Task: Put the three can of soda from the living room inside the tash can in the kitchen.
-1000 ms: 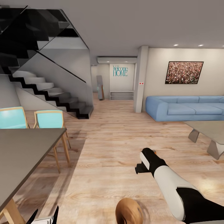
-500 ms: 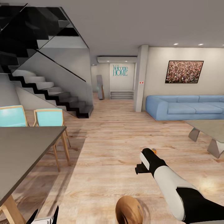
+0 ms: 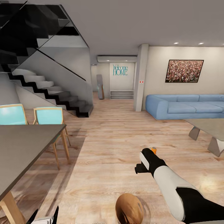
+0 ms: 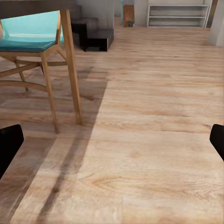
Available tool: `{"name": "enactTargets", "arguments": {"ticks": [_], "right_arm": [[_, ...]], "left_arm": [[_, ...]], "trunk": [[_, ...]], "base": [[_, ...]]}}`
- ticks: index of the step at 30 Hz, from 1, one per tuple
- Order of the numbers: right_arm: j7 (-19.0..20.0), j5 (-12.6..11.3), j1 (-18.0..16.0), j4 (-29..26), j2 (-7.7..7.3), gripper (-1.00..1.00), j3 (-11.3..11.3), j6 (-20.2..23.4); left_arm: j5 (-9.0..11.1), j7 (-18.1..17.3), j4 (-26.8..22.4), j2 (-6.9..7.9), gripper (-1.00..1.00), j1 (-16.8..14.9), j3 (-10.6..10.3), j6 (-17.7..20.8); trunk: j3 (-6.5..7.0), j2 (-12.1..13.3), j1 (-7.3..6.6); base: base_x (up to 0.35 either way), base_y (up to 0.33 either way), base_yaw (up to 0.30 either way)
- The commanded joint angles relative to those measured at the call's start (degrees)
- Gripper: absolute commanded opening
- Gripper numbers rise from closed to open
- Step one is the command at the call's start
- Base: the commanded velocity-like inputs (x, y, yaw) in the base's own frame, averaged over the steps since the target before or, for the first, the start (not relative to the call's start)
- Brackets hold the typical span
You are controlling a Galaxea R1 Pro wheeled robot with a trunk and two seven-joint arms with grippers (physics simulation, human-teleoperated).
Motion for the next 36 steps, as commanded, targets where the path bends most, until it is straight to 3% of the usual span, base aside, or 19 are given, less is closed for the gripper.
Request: {"name": "enactTargets", "arguments": {"ticks": [1,36], "right_arm": [[-0.01,0.01,0.00,0.01,0.00,1.00,0.02,-0.28],[-0.14,0.04,0.09,-0.03,0.27,1.00,0.30,-1.43]], "left_arm": [[0.00,0.00,0.00,0.00,1.00,0.00,0.00,0.00],[-0.07,0.00,0.00,0.00,1.00,0.00,0.00,0.08]], "trunk": [[-0.18,-0.42,0.23],[-6.47,-14.45,7.91]], "base": [[0.000,0.000,0.000],[0.000,0.000,0.000]]}}
